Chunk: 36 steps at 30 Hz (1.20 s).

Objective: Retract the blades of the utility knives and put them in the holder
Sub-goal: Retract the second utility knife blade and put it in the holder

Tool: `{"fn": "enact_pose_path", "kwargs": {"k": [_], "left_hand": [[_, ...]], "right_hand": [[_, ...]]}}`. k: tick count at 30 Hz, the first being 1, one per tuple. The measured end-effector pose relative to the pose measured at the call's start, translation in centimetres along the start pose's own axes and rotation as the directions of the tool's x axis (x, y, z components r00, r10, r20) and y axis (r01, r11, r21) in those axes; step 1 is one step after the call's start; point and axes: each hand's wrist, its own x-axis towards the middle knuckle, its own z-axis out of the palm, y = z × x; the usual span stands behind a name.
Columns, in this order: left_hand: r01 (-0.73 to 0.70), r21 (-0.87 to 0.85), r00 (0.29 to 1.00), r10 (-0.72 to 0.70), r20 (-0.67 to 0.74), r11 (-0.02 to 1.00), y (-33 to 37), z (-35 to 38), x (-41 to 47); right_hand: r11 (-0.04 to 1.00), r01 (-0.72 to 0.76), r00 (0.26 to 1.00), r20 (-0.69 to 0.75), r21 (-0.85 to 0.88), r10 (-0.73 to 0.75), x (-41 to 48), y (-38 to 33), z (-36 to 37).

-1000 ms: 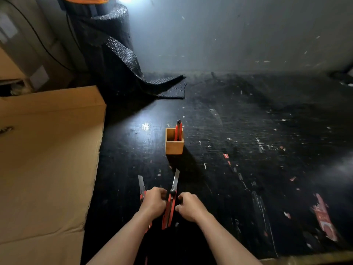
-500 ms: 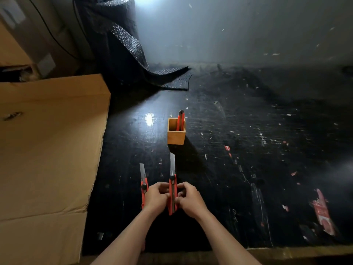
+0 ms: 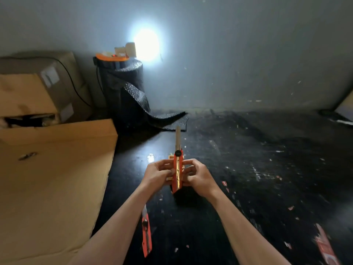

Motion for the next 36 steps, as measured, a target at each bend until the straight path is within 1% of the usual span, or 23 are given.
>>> {"fn": "enact_pose_path", "kwargs": {"k": [3, 6, 10, 12, 16, 23, 30, 36], "left_hand": [[-0.077, -0.025, 0.997, 0.077, -0.015, 0.997, 3.4, -0.4, -0.3], [-0.145, -0.044, 0.989, 0.145, 0.001, 0.988, 6.0, -0.7, -1.0], [-0.193, -0.04, 0.981, 0.193, 0.001, 0.98, 8.4, -0.8, -1.7], [-0.21, -0.024, 0.978, 0.21, -0.005, 0.977, 9.4, -1.0, -1.7], [-0.251, 0.018, 0.968, 0.251, -0.014, 0.968, 10.8, -1.4, -1.4], [-0.254, 0.026, 0.967, 0.254, 0.001, 0.967, 11.2, -1.2, -1.0], [-0.252, 0.042, 0.968, 0.252, 0.009, 0.967, 11.6, -0.8, -0.1], [-0.284, 0.063, 0.959, 0.284, 0.008, 0.957, 12.7, -0.7, 0.7]], "right_hand": [[0.993, 0.106, 0.993, -0.052, -0.058, -0.109, 1.0, -3.3, -0.5], [0.97, 0.213, 0.968, -0.11, -0.117, -0.226, 2.2, -6.7, -1.1], [0.926, 0.297, 0.933, -0.135, -0.233, -0.333, 3.3, -10.0, -1.5], [0.911, 0.328, 0.92, -0.137, -0.251, -0.369, 3.6, -10.9, -1.5], [0.906, 0.341, 0.909, -0.159, -0.25, -0.386, 4.1, -11.8, -1.5], [0.902, 0.331, 0.905, -0.177, -0.276, -0.386, 4.3, -12.2, -1.8], [0.859, 0.31, 0.897, -0.174, -0.408, -0.406, 4.9, -12.8, -2.6], [0.801, 0.346, 0.878, -0.132, -0.489, -0.46, 5.7, -13.3, -2.8]]}}
